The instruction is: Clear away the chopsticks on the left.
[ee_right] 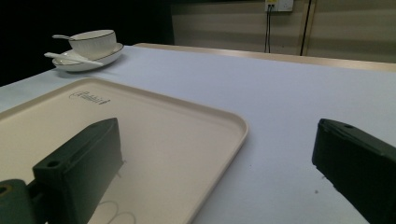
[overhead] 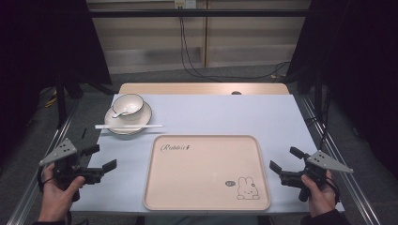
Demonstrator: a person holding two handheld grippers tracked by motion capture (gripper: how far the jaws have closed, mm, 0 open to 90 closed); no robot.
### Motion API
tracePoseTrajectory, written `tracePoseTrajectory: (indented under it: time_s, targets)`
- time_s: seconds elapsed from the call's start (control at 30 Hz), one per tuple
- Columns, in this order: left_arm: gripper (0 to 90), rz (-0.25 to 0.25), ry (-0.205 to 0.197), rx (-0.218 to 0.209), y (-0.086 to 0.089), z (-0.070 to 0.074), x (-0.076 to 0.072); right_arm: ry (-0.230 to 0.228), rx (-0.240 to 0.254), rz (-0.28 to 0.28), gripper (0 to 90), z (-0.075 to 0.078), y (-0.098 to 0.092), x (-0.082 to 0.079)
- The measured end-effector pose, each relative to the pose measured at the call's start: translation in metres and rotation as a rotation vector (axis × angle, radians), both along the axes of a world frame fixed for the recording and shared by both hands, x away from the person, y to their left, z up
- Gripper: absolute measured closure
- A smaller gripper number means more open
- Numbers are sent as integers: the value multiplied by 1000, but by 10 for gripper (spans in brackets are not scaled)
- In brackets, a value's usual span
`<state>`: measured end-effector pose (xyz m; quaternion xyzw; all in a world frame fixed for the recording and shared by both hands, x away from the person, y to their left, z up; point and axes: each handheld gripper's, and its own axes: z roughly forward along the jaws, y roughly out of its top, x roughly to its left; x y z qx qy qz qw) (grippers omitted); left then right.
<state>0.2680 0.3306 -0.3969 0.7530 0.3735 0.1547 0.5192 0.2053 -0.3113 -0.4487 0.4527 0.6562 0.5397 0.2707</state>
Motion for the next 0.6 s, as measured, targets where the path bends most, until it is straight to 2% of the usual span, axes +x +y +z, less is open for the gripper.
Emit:
tracePoseTrajectory:
  time_s: [0.1, 0.13, 0.23, 0.3, 0.33, 0.4, 0.43, 0.47, 0.5, 0.53, 0.6]
  targets:
    - [44, -10, -19, 14, 6, 2, 7, 3, -7, 9, 11, 0, -1, 0]
    - [51, -10, -21, 32, 13, 6, 15, 8, 7, -3, 11, 0, 0, 0]
    - [69, -22, -22, 88, 21, 17, 33, 10, 9, -2, 11, 0, -1, 0]
    - [58, -55, -10, 76, 23, 24, 43, 11, 4, -5, 11, -1, 0, 0]
    - [62, -70, -12, 88, 23, 26, 48, 19, 4, 0, 11, -1, 0, 0]
    - [120, -92, -20, 139, 21, 30, 57, 15, 2, 6, 11, -1, -1, 1]
    - [141, -92, -20, 139, 21, 30, 57, 15, 2, 6, 11, -1, -1, 1]
    - [171, -119, -23, 160, 18, 30, 68, 10, 5, 7, 11, 0, 0, 0]
    - [203, -119, -23, 160, 18, 30, 68, 10, 5, 7, 11, 0, 0, 0]
    - [222, -145, -31, 195, 15, 27, 77, 6, 4, 4, 11, -1, 0, 0]
    - [265, -153, -19, 189, 13, 21, 87, 7, 5, 10, 11, 0, -1, 0]
